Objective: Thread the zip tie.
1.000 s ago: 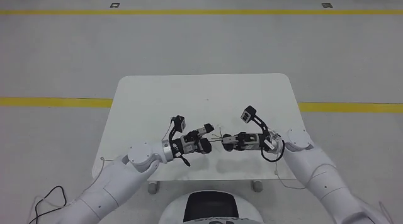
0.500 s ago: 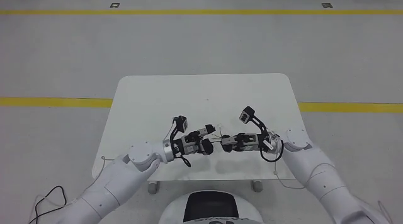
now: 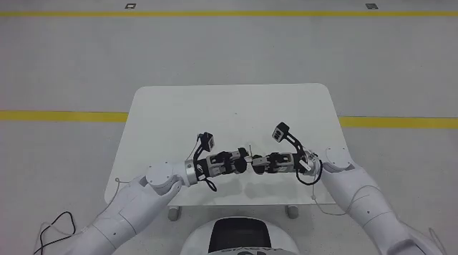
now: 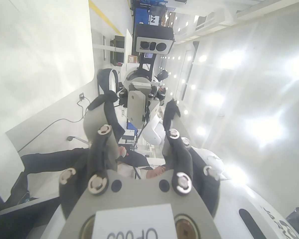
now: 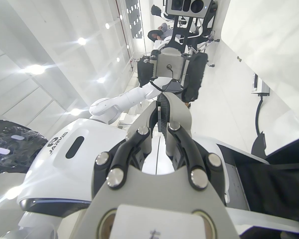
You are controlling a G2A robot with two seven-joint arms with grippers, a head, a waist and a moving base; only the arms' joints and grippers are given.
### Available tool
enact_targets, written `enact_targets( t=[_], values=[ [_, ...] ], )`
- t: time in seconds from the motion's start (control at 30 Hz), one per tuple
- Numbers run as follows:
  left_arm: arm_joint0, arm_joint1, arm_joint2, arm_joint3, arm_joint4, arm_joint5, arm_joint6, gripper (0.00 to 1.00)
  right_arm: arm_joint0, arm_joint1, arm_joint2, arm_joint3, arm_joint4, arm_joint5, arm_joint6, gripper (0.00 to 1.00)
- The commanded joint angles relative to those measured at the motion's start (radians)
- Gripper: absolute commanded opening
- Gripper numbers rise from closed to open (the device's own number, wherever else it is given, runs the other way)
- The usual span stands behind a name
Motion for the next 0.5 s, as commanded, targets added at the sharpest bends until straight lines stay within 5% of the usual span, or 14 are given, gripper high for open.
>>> enact_targets(
  t=[0.0,0.47],
  values=[
    [0.000,0.000,-0.001,0.002,-0.003,-0.003,-0.009,0.22,0.001,0.001,0.001,0.005,-0.001,0.003,0.004,0.00],
    [-0.003,-0.004,0.000,0.010,-0.015,-0.012,-0.071,0.14,0.012,0.003,-0.015,0.025,0.006,0.015,0.015,0.00]
  ],
)
